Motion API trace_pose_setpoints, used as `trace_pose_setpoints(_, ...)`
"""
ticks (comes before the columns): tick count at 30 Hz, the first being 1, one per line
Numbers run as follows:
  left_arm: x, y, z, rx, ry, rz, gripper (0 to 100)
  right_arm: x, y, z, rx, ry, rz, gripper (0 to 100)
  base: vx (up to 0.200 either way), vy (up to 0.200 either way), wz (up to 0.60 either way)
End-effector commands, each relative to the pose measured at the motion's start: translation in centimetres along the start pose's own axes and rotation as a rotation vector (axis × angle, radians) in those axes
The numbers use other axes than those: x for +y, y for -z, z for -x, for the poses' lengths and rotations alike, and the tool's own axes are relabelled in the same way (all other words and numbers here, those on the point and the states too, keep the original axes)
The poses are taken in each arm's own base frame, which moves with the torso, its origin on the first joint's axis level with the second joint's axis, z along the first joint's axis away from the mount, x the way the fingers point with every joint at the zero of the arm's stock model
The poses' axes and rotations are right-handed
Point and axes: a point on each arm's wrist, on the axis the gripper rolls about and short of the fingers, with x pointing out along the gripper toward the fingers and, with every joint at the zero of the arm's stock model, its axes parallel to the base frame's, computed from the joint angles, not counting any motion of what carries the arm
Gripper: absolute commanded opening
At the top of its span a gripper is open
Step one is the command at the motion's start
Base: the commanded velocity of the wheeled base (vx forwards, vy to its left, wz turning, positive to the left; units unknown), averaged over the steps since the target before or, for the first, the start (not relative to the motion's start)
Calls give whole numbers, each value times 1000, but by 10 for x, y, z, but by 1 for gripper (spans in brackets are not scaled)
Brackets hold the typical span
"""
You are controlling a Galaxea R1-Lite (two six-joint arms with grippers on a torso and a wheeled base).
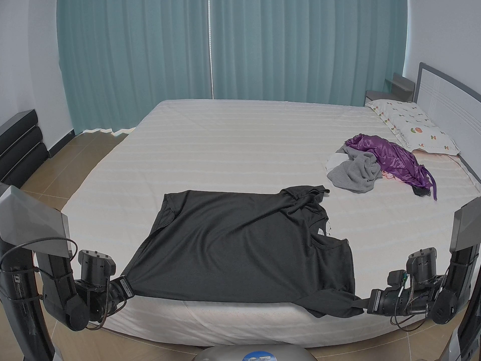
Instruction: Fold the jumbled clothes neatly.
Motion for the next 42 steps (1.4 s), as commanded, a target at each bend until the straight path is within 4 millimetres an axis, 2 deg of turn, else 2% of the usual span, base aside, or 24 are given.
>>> trace_pose_setpoints(1, 1, 3, 1, 12, -5, -10, 0, -10, 6, -14, 60, 36, -23, 100, 0, 0, 0)
trace_pose_setpoints(7, 1, 5, 1, 20, -4, -16, 0, -13, -3, -30, 36, 33, -12, 100, 0, 0, 0)
trace_pose_setpoints(12, 1, 4, 1, 18, -2, -16, 0, -12, -21, -50, -36, 48, 7, 100, 0, 0, 0)
trace_pose_setpoints(18, 1, 5, 0, 19, -3, -16, 0, -19, -27, -71, -71, 106, 14, 100, 0, 0, 0)
trace_pose_setpoints(23, 1, 6, -1, 26, -6, -18, 0, -19, -30, -73, -73, 113, 11, 100, 0, 0, 0)
trace_pose_setpoints(24, 2, 7, -1, 30, -8, -19, 0, -19, -31, -73, -65, 120, 6, 0, 0, 0, 0)
trace_pose_setpoints(33, 3, 8, -1, 42, -17, -25, 0, -23, -36, -67, -96, 154, -9, 0, 0, 0, 0)
trace_pose_setpoints(42, 9, 18, -3, 87, -46, -76, 0, -37, -38, -47, -122, 198, -14, 0, 0, 0, 0)
